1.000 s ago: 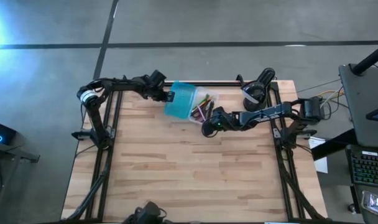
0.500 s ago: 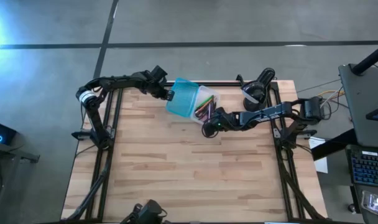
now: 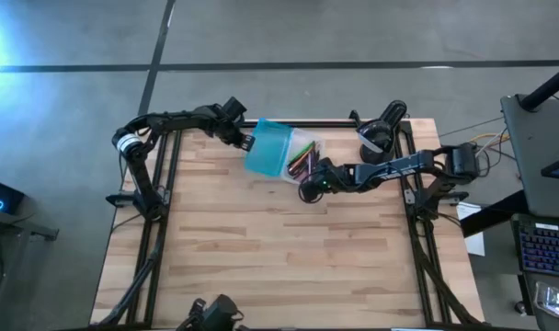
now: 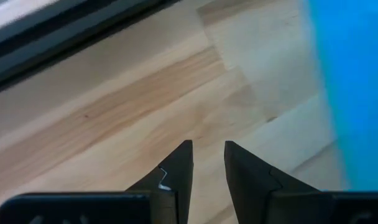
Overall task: Pick & place school supplies into a supply box
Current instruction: Close the blue supply box
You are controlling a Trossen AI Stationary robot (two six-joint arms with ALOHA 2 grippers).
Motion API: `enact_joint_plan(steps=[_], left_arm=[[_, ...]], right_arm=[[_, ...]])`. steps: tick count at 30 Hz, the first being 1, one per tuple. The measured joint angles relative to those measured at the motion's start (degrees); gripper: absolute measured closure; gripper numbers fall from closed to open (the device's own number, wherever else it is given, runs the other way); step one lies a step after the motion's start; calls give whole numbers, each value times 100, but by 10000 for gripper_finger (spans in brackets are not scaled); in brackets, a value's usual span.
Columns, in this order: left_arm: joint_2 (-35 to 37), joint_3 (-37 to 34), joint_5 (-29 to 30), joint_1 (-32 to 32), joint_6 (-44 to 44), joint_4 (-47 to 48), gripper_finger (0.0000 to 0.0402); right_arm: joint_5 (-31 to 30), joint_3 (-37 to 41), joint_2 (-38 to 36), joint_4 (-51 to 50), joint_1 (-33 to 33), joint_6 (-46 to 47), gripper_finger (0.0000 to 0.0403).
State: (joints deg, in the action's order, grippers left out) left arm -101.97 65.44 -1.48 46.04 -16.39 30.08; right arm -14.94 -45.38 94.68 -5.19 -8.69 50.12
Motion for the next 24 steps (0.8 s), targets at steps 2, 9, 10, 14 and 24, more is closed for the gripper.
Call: enact_joint_plan(steps=[2, 9, 10, 14, 24], left_arm=[[1, -1, 56, 16, 31, -1, 326], [2, -47, 141, 37, 128, -12, 326], [4, -81, 164, 51, 132, -20, 326], [5, -315, 162, 124, 101, -52, 326], [55, -728, -100, 190, -513, -453, 326]], right_arm=[[2, -26, -43, 6, 0, -89, 394], [9, -128, -99, 24, 0, -36, 380], [9, -166, -110, 24, -10, -36, 375], [202, -435, -245, 66, -169, -26, 349], [1589, -1261, 490, -11, -966, 81, 342]])
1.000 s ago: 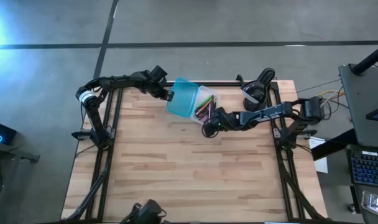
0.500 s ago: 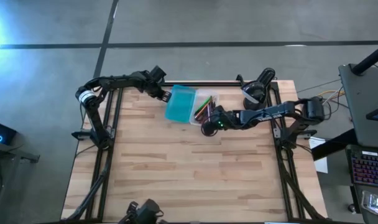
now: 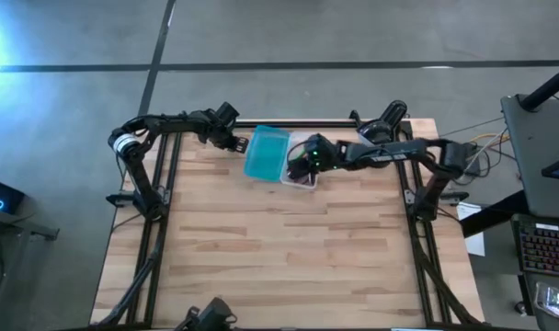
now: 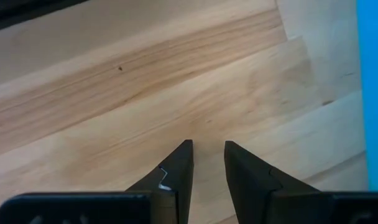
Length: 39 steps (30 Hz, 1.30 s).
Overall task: Pick & place school supplies into a supply box
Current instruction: Close the blue supply box
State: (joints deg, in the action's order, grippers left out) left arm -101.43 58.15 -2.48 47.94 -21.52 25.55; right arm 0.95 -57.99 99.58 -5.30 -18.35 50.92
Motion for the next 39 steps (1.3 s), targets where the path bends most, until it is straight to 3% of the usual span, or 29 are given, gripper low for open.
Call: enact_joint_plan(steps=[4, 9, 13, 22, 29, 39], left_arm=[[-4, -15, -29, 0, -19, -89, 326], [-13, -21, -64, 2, -21, -117, 326], [-27, -26, -222, 2, -153, -318, 326], [-71, -24, -710, -13, -338, -604, 326], [-96, -28, -1907, -61, -816, -1316, 326], [237, 109, -1949, -79, -891, -1275, 326]], right_arm=[[59, -381, 491, -245, 11, -178, 350], [-399, -942, 906, -981, -47, -549, 349], [-422, -1096, 1138, -1202, -97, -841, 349], [-371, -1041, 1245, -1174, -123, -869, 349], [-378, -1061, 1165, -1244, -121, -1025, 349], [-395, -1004, 1151, -1344, -118, -1081, 349]])
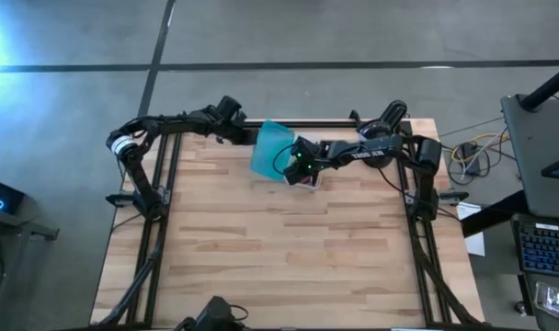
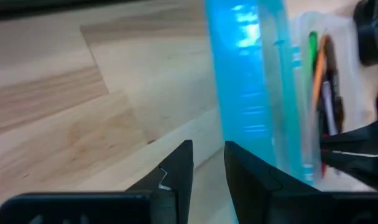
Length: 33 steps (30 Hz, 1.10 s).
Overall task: Pick & place school supplies into a supply box
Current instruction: Close the blue supply box
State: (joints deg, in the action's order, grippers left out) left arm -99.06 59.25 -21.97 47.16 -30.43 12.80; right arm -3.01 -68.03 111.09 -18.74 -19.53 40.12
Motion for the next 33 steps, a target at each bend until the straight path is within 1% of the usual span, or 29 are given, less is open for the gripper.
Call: enact_joint_plan(steps=[5, 11, 16, 21, 24, 26, 28, 29, 30, 31, 33], left_arm=[[168, 93, -6, 0, -42, -10, 326], [183, 175, -43, -11, -48, -7, 326], [183, 159, -760, -55, -447, -502, 326], [214, 202, -1075, -72, -873, -1014, 326], [216, 271, -1410, -73, -1009, -1208, 326], [210, 309, -1616, -72, -1069, -1215, 326], [205, 310, -1688, -76, -1050, -1167, 326], [203, 310, -1611, -76, -979, -1102, 326], [203, 310, -1346, -76, -847, -976, 326], [210, 310, -944, -76, -676, -805, 326], [268, 300, 41, -83, -296, -391, 326]], right_arm=[[-2, 2, -2, 4, 0, -13, 349], [-4, 0, -2, 2, 0, -32, 349], [-7, 11, -4, -5, 0, -52, 349], [-20, 11, -9, 7, -2, -116, 349], [-20, 11, -9, 9, -2, -117, 349], [-22, 11, -9, 9, -2, -118, 349], [-42, 11, -9, 9, -2, -134, 349], [-49, 11, -9, 9, -2, -138, 349], [-52, 11, -9, 9, -2, -140, 349], [-63, 11, -9, 9, -2, -140, 349], [-66, 14, -9, 11, -2, -139, 349]])
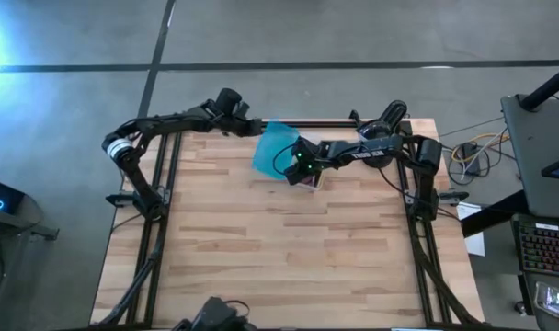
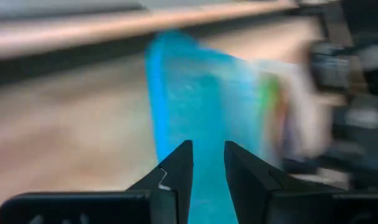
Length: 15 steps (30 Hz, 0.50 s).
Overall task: Pick & place school supplies into a supply box
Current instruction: Close the blue supply box
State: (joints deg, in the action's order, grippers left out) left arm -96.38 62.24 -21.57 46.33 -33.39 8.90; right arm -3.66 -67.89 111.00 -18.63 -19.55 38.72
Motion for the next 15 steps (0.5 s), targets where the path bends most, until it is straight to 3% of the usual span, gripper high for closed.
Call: enact_joint_plan(steps=[7, 9, 12, 15], left_arm=[[72, -20, 2190, 46, 1645, 1120, 326], [-15, -94, 2125, 46, 1996, 1313, 326], [-164, -331, 1537, -95, 2391, 1263, 326], [-328, -572, 1509, -367, 2969, 886, 326]], right_arm=[[-2, 59, -2, 14, 0, 1, 348], [-5, 70, -2, 15, 0, 0, 348], [-7, 74, -2, 16, 0, 1, 348], [-7, 79, -2, 17, 0, 1, 348]])
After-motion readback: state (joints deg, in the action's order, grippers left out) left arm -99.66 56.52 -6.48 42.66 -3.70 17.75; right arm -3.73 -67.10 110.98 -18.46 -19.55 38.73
